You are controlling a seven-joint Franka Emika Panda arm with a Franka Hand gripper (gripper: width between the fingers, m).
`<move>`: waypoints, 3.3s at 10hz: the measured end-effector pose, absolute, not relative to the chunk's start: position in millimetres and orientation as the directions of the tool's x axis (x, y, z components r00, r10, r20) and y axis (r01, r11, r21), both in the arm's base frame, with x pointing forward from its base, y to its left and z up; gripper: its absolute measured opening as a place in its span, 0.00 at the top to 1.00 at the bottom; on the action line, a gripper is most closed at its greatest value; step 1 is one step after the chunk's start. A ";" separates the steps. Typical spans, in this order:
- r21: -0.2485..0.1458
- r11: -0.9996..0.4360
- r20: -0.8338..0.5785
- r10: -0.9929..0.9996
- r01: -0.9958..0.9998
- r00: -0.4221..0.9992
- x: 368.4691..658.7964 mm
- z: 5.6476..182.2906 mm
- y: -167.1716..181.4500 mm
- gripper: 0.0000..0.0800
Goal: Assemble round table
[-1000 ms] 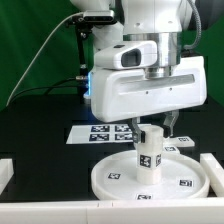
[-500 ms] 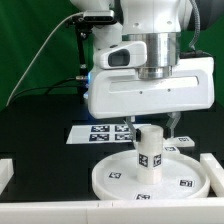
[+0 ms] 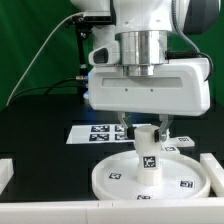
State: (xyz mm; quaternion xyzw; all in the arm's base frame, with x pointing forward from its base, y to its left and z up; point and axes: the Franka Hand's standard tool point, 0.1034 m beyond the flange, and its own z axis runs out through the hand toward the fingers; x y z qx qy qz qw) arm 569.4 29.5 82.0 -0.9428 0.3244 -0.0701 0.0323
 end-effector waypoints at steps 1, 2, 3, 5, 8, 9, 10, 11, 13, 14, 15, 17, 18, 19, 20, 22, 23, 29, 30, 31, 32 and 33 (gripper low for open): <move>-0.114 -0.746 0.098 -0.666 -0.656 0.740 568.3 81.6 29.3 0.50; -0.121 -0.697 0.085 -0.717 -0.707 0.692 567.1 81.4 29.1 0.50; -0.123 -0.655 0.075 -0.755 -0.746 0.651 566.4 81.3 28.9 0.50; -0.123 -0.348 0.005 -0.937 -0.929 0.350 562.7 80.1 32.2 0.50; -0.123 0.069 -0.083 -0.995 -0.990 -0.060 560.0 79.3 32.2 0.50; -0.122 0.072 -0.084 -0.995 -0.990 -0.062 560.0 79.3 32.4 0.50; -0.124 0.054 -0.081 -0.996 -0.991 -0.044 560.0 79.3 32.4 0.50; -0.124 -0.017 -0.071 -0.997 -0.992 0.026 559.7 78.6 33.2 0.39; -0.119 -0.340 -0.045 -0.937 -0.933 0.347 558.8 78.3 40.6 0.23; -0.113 -0.444 -0.047 -0.891 -0.889 0.451 555.9 76.9 46.0 0.20; -0.116 -0.538 -0.036 -0.838 -0.835 0.545 555.3 76.4 46.9 0.20; -0.120 -0.639 -0.020 -0.764 -0.760 0.645 555.4 76.1 45.9 0.19; -0.120 -0.694 -0.011 -0.714 -0.710 0.700 555.4 76.1 45.7 0.19; -0.121 -0.758 0.001 -0.646 -0.641 0.763 555.4 76.1 45.7 0.19; -0.114 -0.878 0.030 -0.471 -0.465 0.882 556.6 76.8 45.1 0.19; -0.103 -0.978 0.059 -0.191 -0.184 0.980 557.1 77.6 46.2 0.19; -0.094 -0.988 0.066 -0.127 -0.121 0.990 557.3 77.2 44.2 0.19; 0.048 -0.858 0.098 0.513 0.511 0.853 563.3 78.1 37.7 0.19; 0.055 -0.853 0.102 0.523 0.520 0.846 563.2 77.6 36.1 0.19; 0.051 -0.868 0.103 0.496 0.493 0.862 563.0 77.5 36.3 0.19; 0.049 -0.878 0.104 0.478 0.475 0.872 563.0 77.5 36.0 0.32; 0.049 -0.880 0.104 0.474 0.472 0.874 562.9 77.5 35.8 0.32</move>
Offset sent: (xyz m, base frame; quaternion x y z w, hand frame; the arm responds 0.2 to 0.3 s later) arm 0.0018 -0.0090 0.0000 -0.0543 -0.0367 0.2815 0.9573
